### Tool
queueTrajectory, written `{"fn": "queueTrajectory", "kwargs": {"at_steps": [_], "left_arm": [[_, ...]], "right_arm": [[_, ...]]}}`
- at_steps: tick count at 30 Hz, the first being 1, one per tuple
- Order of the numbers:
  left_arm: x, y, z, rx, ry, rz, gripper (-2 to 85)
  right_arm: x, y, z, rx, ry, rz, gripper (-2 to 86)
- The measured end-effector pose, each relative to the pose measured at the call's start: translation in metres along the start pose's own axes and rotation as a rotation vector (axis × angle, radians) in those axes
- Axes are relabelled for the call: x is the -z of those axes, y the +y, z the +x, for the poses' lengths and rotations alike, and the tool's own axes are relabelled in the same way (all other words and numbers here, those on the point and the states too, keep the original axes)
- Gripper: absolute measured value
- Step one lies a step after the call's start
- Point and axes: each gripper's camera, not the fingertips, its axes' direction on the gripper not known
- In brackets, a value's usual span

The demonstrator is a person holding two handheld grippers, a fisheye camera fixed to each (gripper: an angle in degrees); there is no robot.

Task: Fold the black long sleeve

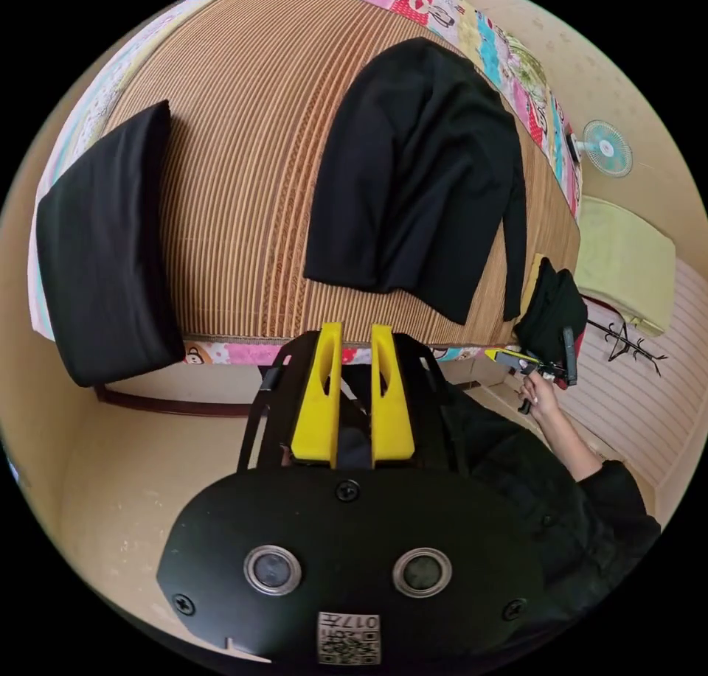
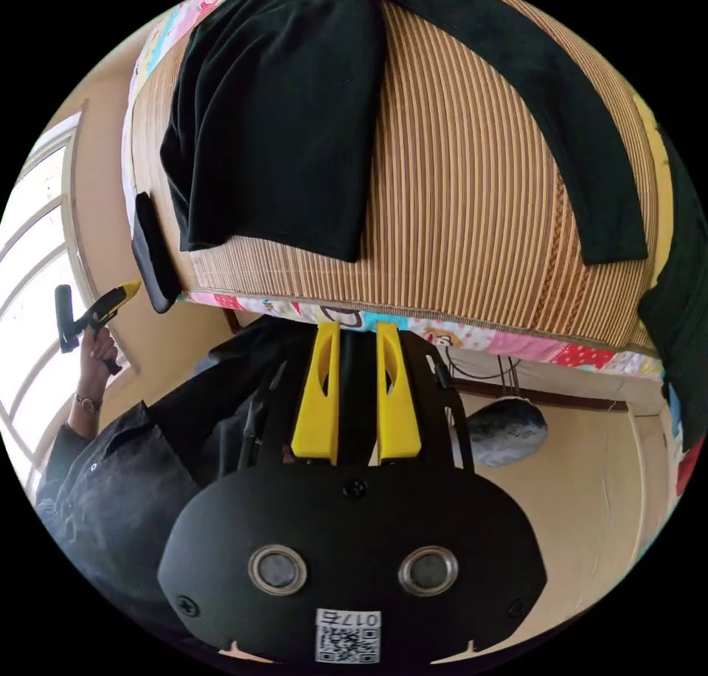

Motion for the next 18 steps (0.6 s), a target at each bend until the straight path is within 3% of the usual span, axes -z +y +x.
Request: {"fn": "queueTrajectory", "kwargs": {"at_steps": [4, 9, 10, 12, 15, 18], "left_arm": [[0.008, -0.057, -0.015, 0.065, 0.048, 0.076, 9.4], [-0.055, -0.093, -0.04, 0.17, -0.07, -0.011, 5.7], [-0.057, -0.083, -0.043, 0.147, -0.074, 0.057, 5.4], [-0.05, -0.066, -0.05, 0.13, -0.061, 0.139, 4.6], [-0.023, -0.058, -0.071, 0.046, -0.027, 0.068, 2.0], [0.032, -0.042, -0.121, 0.068, -0.184, 0.075, 1.3]], "right_arm": [[0.021, -0.055, -0.034, 0.057, 0.201, 0.093, 8.6], [-0.005, -0.089, -0.079, 0.119, 0.192, 0.103, 8.7], [-0.015, -0.089, -0.092, 0.14, 0.21, 0.099, 8.7], [-0.035, -0.087, -0.108, 0.181, 0.221, 0.066, 8.7], [-0.056, -0.073, -0.12, 0.236, 0.355, 0.033, 7.4], [-0.062, -0.061, -0.111, 0.247, 0.445, -0.042, 6.1]]}}
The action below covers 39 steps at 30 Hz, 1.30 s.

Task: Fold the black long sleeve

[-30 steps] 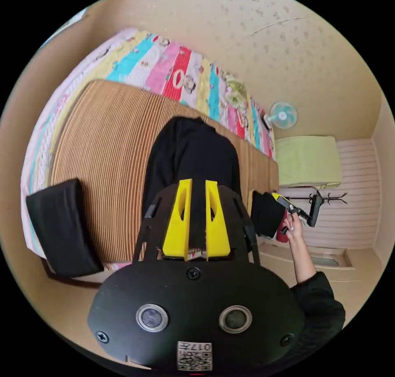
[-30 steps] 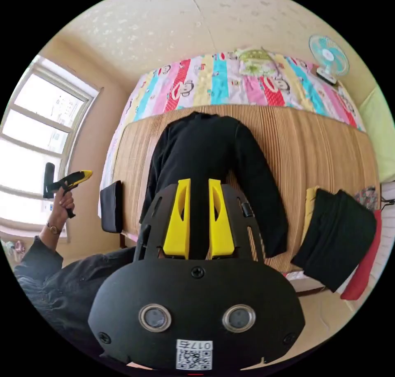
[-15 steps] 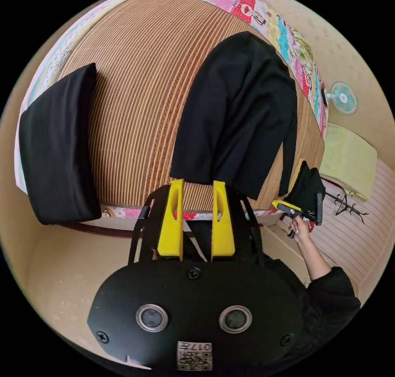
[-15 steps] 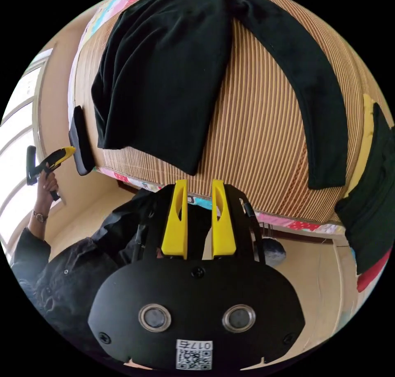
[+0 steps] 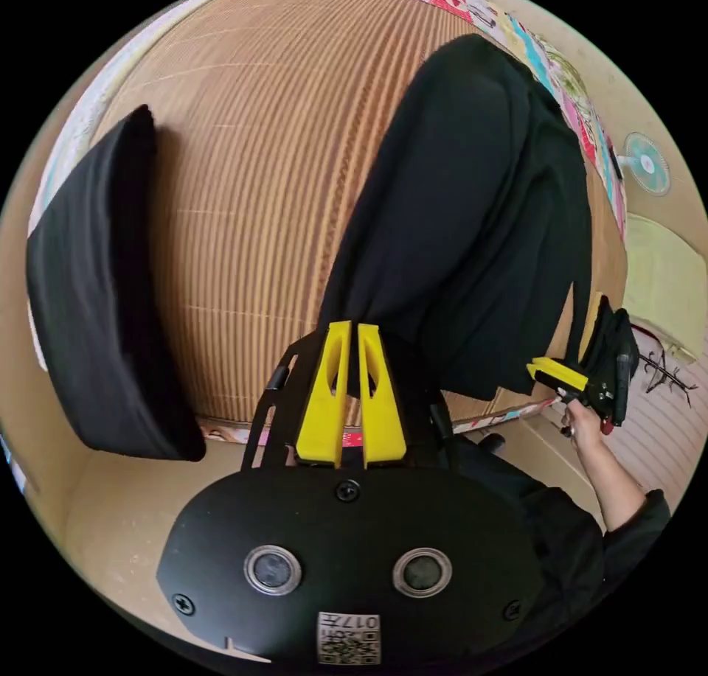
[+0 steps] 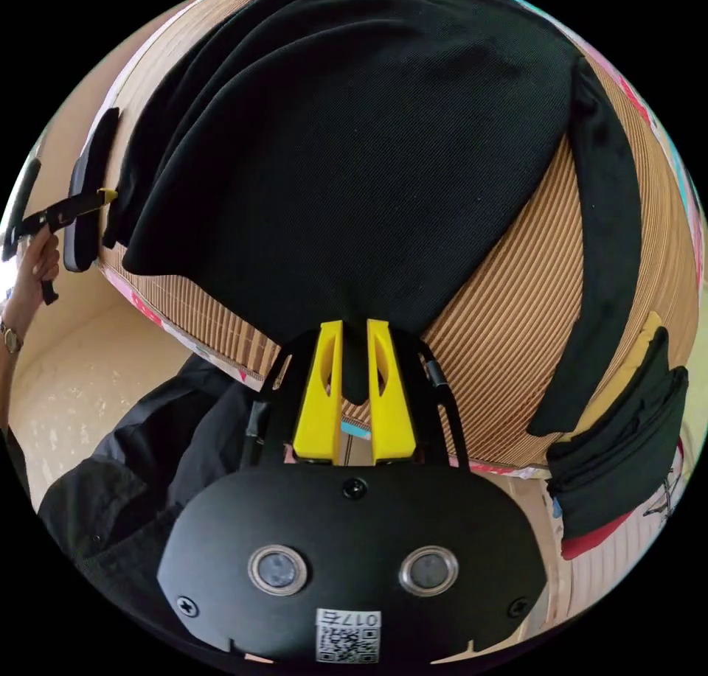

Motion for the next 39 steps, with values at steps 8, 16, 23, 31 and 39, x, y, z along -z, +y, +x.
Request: {"fn": "queueTrajectory", "kwargs": {"at_steps": [8, 16, 23, 31, 39], "left_arm": [[0.149, 0.045, -0.141, 0.35, 0.04, 0.34, 5.2], [0.027, 0.059, -0.012, -0.224, 0.111, -0.119, 9.3], [0.018, 0.125, -0.016, -0.178, 0.008, -0.178, 4.7], [0.053, 0.187, -0.13, 0.214, 0.226, -0.328, 5.6], [0.115, 0.223, -0.238, 0.615, 0.508, -0.156, 5.6]], "right_arm": [[0.009, 0.054, 0.052, -0.22, -0.006, 0.01, 3.5], [0.001, 0.064, 0.018, -0.243, -0.194, 0.139, 6.5], [-0.06, 0.109, -0.04, -0.113, -0.085, -0.01, 3.7], [-0.116, 0.246, 0.063, -0.849, -0.923, 0.279, 5.1], [-0.217, 0.358, 0.109, -1.731, -1.549, 1.052, 11.5]]}}
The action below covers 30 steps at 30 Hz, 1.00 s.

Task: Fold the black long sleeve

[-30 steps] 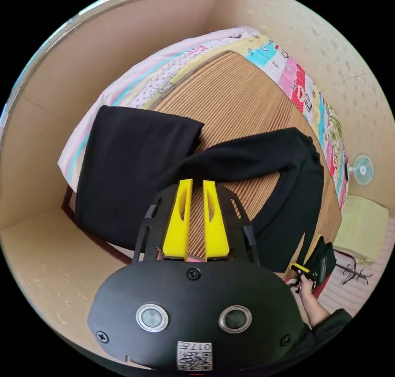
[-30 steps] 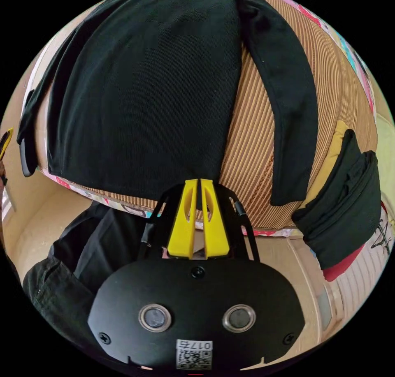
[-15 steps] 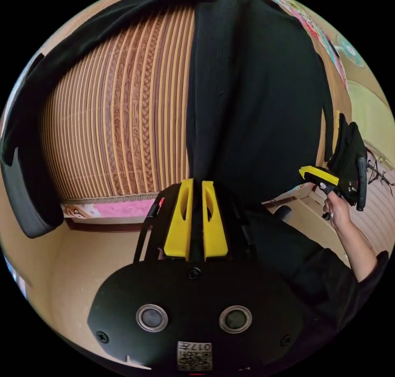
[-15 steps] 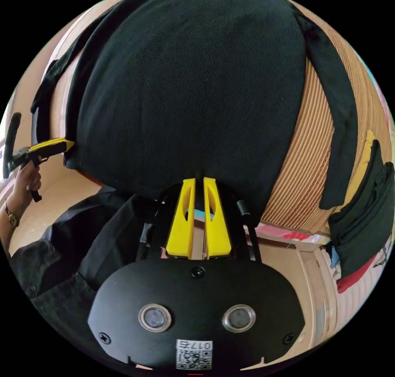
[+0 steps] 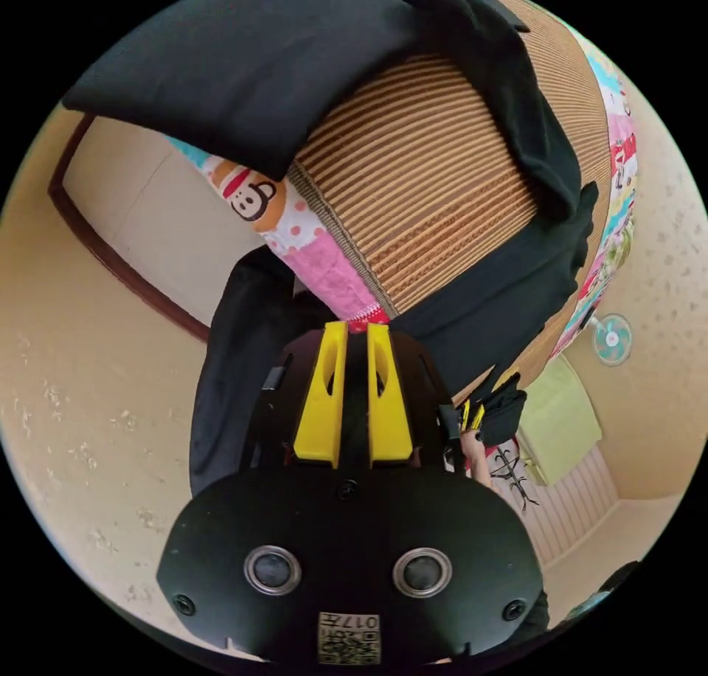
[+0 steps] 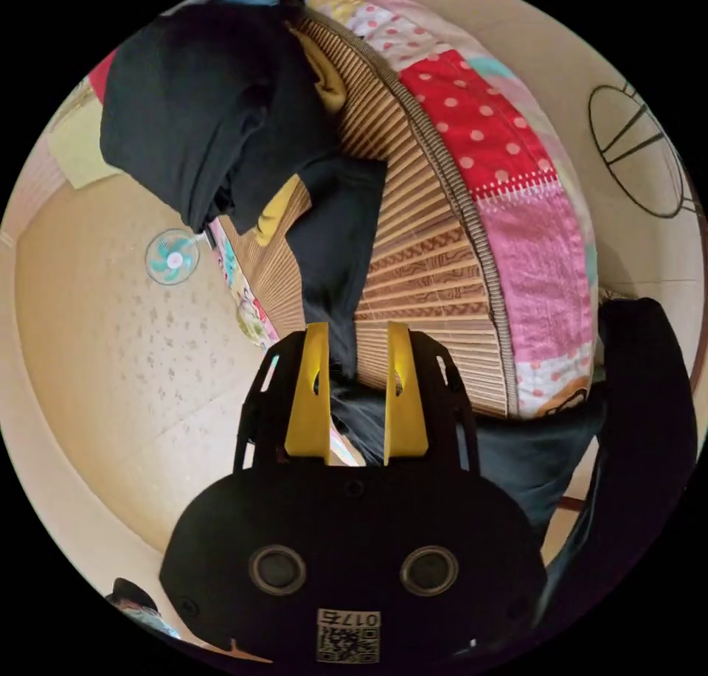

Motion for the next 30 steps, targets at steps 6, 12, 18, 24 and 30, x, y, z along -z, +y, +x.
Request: {"fn": "queueTrajectory", "kwargs": {"at_steps": [6, 12, 18, 24, 30], "left_arm": [[0.038, 0.021, -0.03, 0.055, 0.119, 0.09, 5.6], [0.062, 0.035, -0.052, 0.044, 0.198, 0.148, 5.7], [0.088, 0.027, -0.045, -0.016, 0.37, 0.241, 7.6], [0.092, -0.002, -0.019, -0.053, 0.494, 0.292, 10.2], [0.087, -0.013, -0.003, -0.045, 0.359, 0.398, 12.1]], "right_arm": [[-0.008, -0.014, 0.026, -0.053, -0.093, 0.076, 8.3], [-0.01, 0.018, -0.033, 0.154, -0.252, 0.016, 3.6], [-0.034, 0.151, -0.196, 0.812, -0.239, -0.246, 3.0], [-0.147, 0.319, -0.202, 1.2, -0.095, -0.551, 3.0], [-0.303, 0.401, -0.019, 1.186, 0.635, -1.049, 2.3]]}}
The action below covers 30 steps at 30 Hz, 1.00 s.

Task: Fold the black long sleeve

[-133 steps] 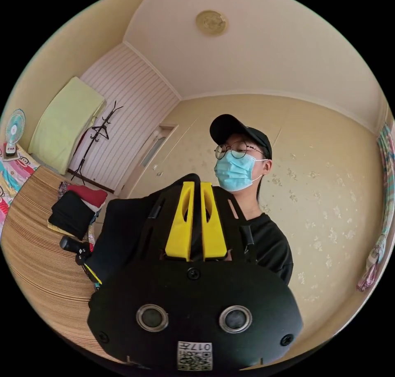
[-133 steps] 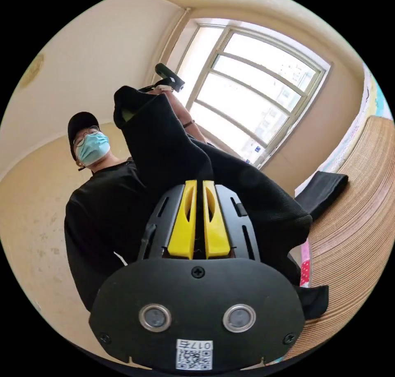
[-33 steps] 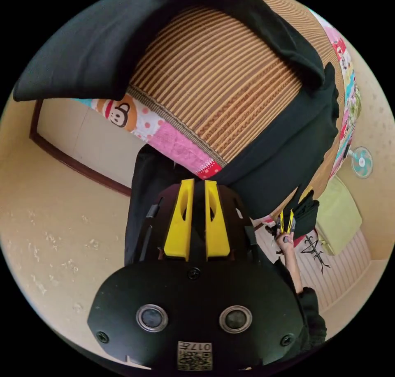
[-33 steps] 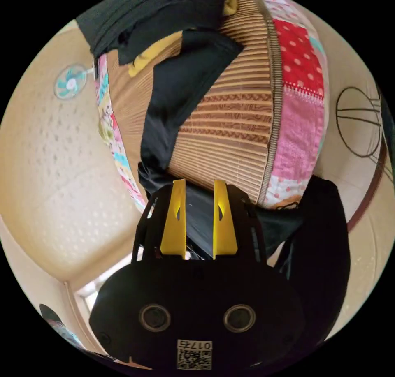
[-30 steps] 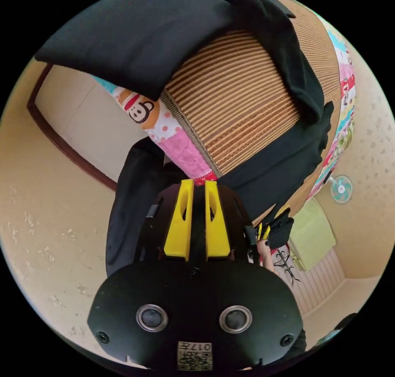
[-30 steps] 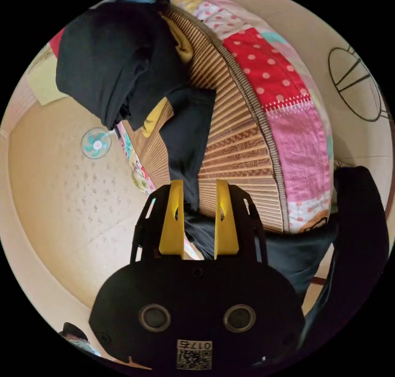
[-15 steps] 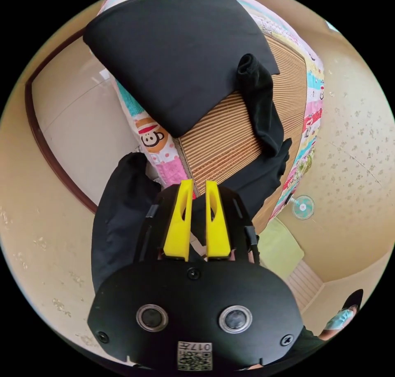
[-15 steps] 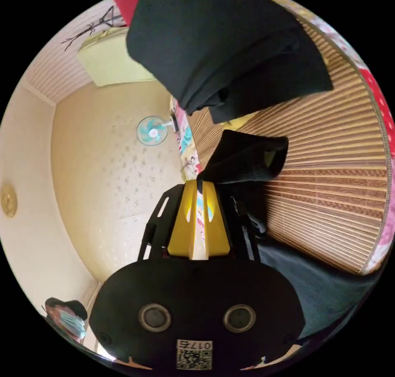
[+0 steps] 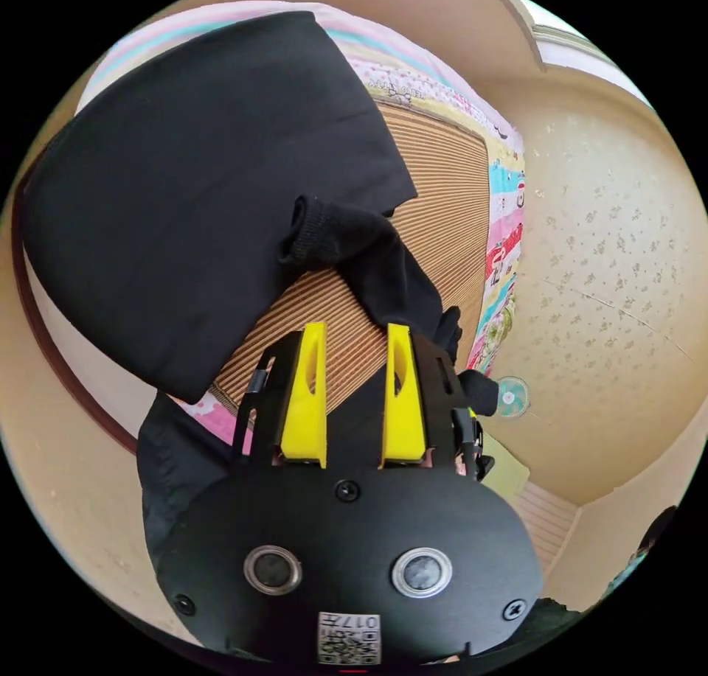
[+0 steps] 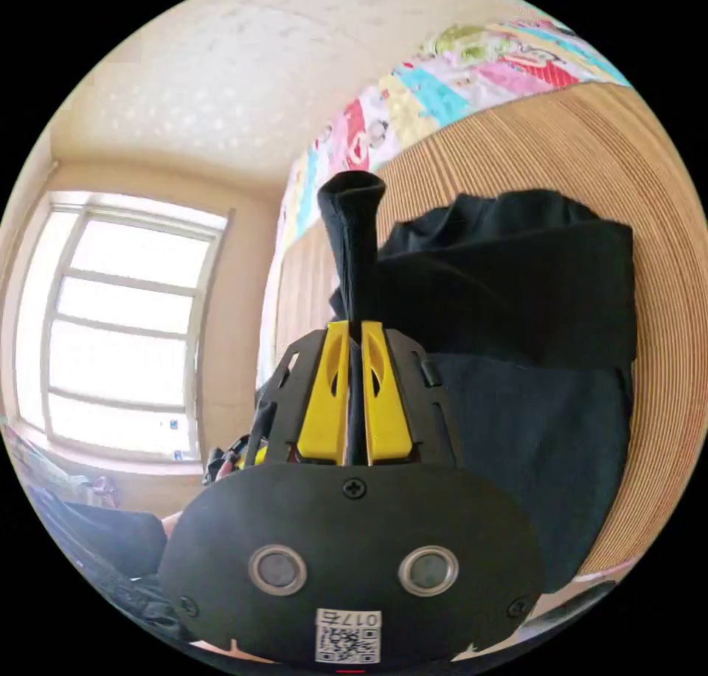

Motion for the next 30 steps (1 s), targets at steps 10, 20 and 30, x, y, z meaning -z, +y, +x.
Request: {"fn": "queueTrajectory", "kwargs": {"at_steps": [10, 20, 30], "left_arm": [[0.004, 0.021, -0.021, 0.004, -0.222, 0.156, 8.7], [0.057, 0.049, 0.097, -0.406, 0.043, 0.336, 3.7], [-0.172, 0.306, 0.348, -1.165, 0.311, -0.226, 4.6]], "right_arm": [[-0.047, 0.084, 0.005, 0.092, 0.061, -0.343, 1.2], [0.05, 0.104, 0.072, -0.119, -0.019, -0.126, 0.4], [0.138, 0.145, 0.145, -0.332, -0.16, 0.222, 0.5]]}}
